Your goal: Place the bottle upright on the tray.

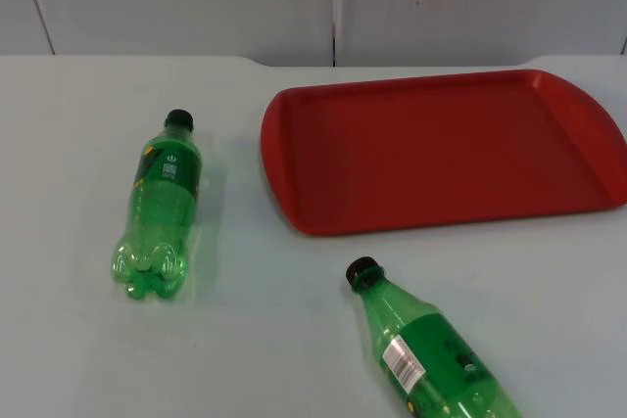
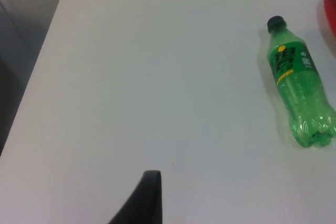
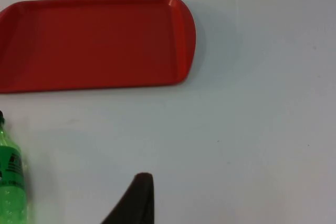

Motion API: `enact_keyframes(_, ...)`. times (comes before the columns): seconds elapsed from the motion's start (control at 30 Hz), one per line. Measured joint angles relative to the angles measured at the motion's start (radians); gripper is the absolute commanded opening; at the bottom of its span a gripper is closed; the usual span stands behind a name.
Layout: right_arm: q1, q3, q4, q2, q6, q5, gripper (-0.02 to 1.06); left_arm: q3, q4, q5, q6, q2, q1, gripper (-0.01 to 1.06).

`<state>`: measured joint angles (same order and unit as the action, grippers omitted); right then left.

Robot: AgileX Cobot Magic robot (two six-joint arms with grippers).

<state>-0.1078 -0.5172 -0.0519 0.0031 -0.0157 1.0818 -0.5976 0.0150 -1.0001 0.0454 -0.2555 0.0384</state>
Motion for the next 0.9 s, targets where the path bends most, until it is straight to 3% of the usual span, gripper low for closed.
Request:
enact_keyframes(0.57, 0.0, 0.0, 0.0, 0.0, 0.0, 0.0, 1.05, -0.005, -0.023, 0.177, 0.0, -0.278, 0.0, 1.05)
enact_keyframes(0.9, 0.0, 0.0, 0.0, 0.0, 0.0, 0.0, 1.05, -0.143, -0.023, 0.197, 0.002, -0.482, 0.0, 1.05)
